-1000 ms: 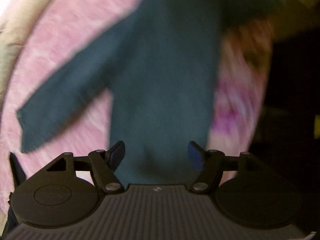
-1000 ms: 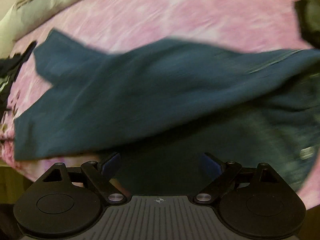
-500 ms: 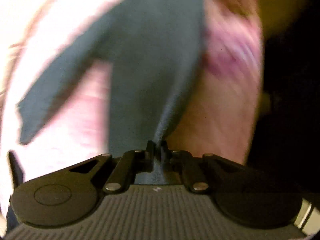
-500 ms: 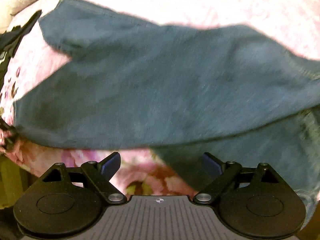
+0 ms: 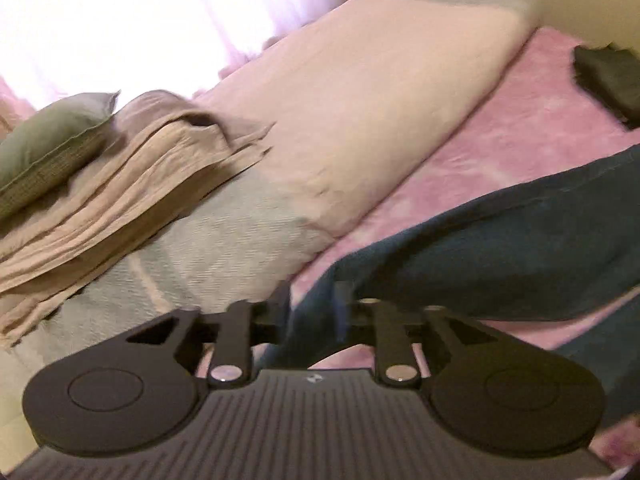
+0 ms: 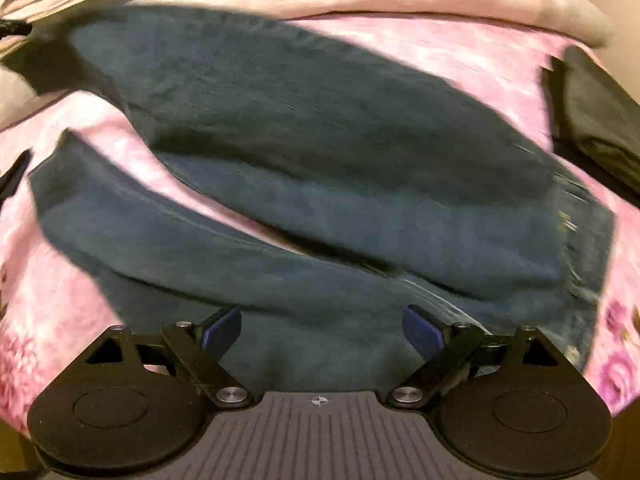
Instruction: Fold clothes
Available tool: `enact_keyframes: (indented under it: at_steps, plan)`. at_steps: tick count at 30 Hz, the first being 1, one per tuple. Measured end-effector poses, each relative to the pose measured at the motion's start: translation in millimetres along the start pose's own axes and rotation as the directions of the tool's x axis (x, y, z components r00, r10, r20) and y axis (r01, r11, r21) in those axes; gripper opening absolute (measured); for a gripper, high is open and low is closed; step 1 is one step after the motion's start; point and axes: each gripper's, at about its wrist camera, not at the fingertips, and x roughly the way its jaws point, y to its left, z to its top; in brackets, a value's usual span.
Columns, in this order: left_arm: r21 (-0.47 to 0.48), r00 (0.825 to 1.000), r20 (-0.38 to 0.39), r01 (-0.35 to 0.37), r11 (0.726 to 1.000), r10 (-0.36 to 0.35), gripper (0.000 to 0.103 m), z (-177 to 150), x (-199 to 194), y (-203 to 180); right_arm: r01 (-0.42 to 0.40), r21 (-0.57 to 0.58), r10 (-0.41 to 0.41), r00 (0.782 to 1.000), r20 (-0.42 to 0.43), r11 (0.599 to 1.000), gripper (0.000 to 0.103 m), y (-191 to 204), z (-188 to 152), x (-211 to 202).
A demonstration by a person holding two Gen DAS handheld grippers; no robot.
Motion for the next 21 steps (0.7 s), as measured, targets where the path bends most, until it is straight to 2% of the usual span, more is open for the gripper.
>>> enact_keyframes:
  at_steps: [1, 3, 5, 6, 8, 9, 11, 13, 15, 16, 17, 19, 21]
  plan:
    - [0.013, 1.0, -0.004, -0.011, 1.0, 0.011, 0.038, -6, 5, -4, 0.013, 0.021, -0.013, 1.0, 0.001, 1.0, 0.09, -7, -5, -3]
    - [0.047, 1.0, -0.029, -0.009, 0.999, 0.01, 0.046, -28, 9, -19, 0.03, 0.07, -0.03, 1.0, -0.01, 0.997, 0.09, -21, -19, -8]
    - [0.132, 0.996, -0.088, 0.012, 0.991, 0.0, 0.047, -67, 14, -39, 0.032, 0.125, -0.027, 0.999, -0.044, 0.992, 0.09, -26, -33, -7]
    - [0.206, 0.993, -0.116, 0.023, 0.978, 0.001, 0.048, -88, 15, -50, 0.031, 0.155, -0.021, 0.998, -0.065, 0.987, 0.09, -26, -40, -5]
    - [0.383, 0.989, -0.145, 0.034, 0.923, 0.024, 0.048, -136, 14, -76, 0.027, 0.208, -0.005, 0.994, -0.105, 0.978, 0.09, -26, -53, -1]
    - [0.489, 0.988, -0.151, 0.042, 0.871, 0.037, 0.048, -164, 13, -90, 0.018, 0.223, 0.01, 0.992, -0.123, 0.975, 0.09, -23, -57, 3]
    - [0.666, 0.986, -0.157, 0.067, 0.743, 0.052, 0.048, -216, 11, -113, 0.002, 0.243, 0.037, 0.987, -0.157, 0.97, 0.09, -16, -65, 11]
    - [0.757, 0.986, -0.154, 0.082, 0.648, 0.055, 0.049, -254, 19, -122, -0.004, 0.209, 0.043, 0.983, -0.18, 0.978, 0.09, 2, -71, 19]
    - [0.785, 0.988, -0.139, 0.073, 0.615, 0.06, 0.048, -276, 33, -123, 0.001, 0.171, 0.032, 0.981, -0.193, 0.985, 0.09, 17, -74, 26]
    - [0.797, 0.989, -0.131, 0.068, 0.6, 0.062, 0.043, -286, 40, -124, 0.012, 0.161, 0.02, 0.981, -0.194, 0.987, 0.09, 21, -76, 30]
    - [0.8, 0.99, -0.122, 0.06, 0.597, 0.065, 0.041, -290, 50, -123, 0.025, 0.165, 0.007, 0.982, -0.191, 0.986, 0.09, 22, -80, 33]
    - [0.808, 0.993, -0.095, 0.039, 0.588, 0.065, 0.039, -294, 66, -119, 0.056, 0.225, -0.014, 0.983, -0.184, 0.973, 0.09, 18, -92, 36]
    - [0.817, 0.996, -0.074, 0.028, 0.575, 0.057, 0.039, -295, 76, -116, 0.084, 0.326, -0.021, 0.981, -0.194, 0.942, 0.09, 10, -111, 36]
